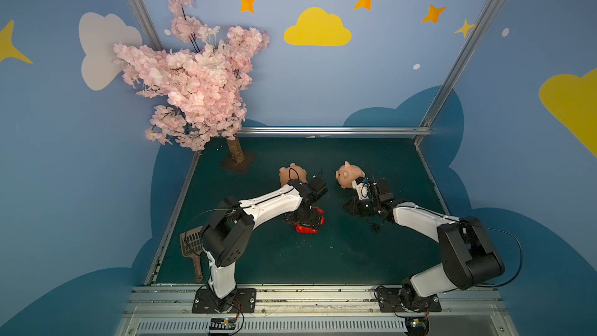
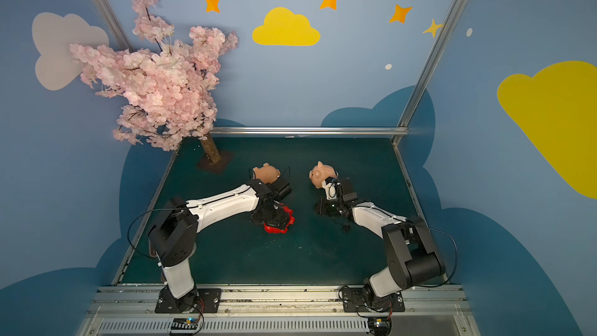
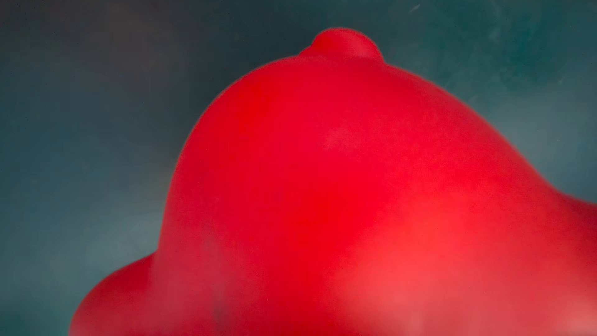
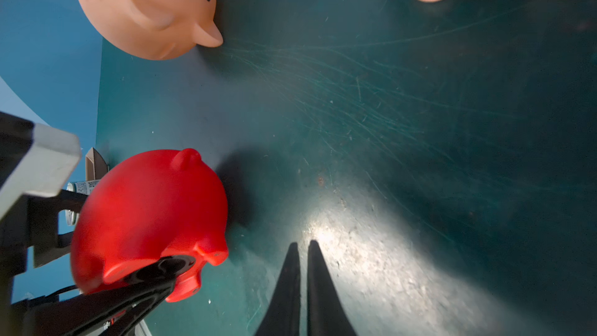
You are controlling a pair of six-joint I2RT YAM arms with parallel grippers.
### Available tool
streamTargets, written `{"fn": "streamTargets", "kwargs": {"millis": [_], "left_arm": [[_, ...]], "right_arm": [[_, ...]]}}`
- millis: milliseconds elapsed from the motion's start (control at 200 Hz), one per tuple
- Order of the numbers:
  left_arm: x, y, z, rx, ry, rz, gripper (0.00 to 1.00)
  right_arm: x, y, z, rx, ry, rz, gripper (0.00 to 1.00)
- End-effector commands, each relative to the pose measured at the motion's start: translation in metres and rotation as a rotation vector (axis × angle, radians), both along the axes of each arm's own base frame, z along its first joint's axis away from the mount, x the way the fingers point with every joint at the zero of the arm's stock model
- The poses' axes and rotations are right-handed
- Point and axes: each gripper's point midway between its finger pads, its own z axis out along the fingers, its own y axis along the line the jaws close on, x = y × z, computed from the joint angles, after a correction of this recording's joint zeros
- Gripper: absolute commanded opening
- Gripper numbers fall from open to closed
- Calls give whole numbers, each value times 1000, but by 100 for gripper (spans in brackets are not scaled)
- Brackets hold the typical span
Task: Close piggy banks
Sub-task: Move the piggy bank to the center of the board.
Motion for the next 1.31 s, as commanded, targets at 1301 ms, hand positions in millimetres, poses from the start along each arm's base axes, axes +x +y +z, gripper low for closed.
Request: {"fn": "streamTargets", "kwargs": {"millis": [1301], "left_arm": [[213,-46,17,22,-336,194,83]], "right_arm": [[-8,-89,66,27,-43,-338,10]]}}
